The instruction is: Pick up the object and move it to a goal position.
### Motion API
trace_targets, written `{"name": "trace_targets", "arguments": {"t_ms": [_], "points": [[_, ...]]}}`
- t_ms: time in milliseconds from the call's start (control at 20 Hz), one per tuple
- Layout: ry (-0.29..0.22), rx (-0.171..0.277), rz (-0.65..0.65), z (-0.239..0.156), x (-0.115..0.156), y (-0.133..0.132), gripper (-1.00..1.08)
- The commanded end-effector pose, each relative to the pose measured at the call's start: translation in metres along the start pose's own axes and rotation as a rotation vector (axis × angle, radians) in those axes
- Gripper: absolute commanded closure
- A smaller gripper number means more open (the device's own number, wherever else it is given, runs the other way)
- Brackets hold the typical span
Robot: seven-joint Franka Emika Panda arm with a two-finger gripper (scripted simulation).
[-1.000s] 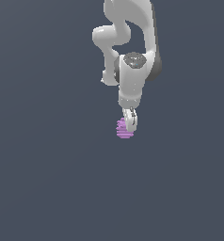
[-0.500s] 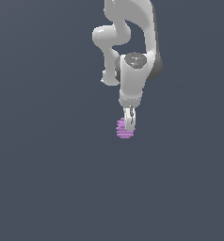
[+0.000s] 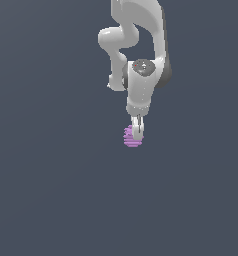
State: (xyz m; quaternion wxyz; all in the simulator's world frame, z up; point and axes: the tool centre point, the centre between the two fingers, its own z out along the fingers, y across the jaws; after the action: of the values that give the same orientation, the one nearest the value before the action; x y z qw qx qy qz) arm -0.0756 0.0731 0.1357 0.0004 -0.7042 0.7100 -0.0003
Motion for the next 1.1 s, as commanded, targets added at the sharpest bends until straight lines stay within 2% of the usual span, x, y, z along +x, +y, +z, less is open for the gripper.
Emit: {"name": "trace_targets", "arguments": {"t_ms": [0,500,550,1050], "points": [[0.001,-0.001,0.001,0.010,0.000,0.001,-0.92],[0.000,-0.001,0.003,0.040,0.000,0.001,-0.92],[0.000,-0.001,0.003,0.040,0.000,0.001,1.08],[0.000,0.001,0.004,0.039,0.000,0.000,1.08]]}}
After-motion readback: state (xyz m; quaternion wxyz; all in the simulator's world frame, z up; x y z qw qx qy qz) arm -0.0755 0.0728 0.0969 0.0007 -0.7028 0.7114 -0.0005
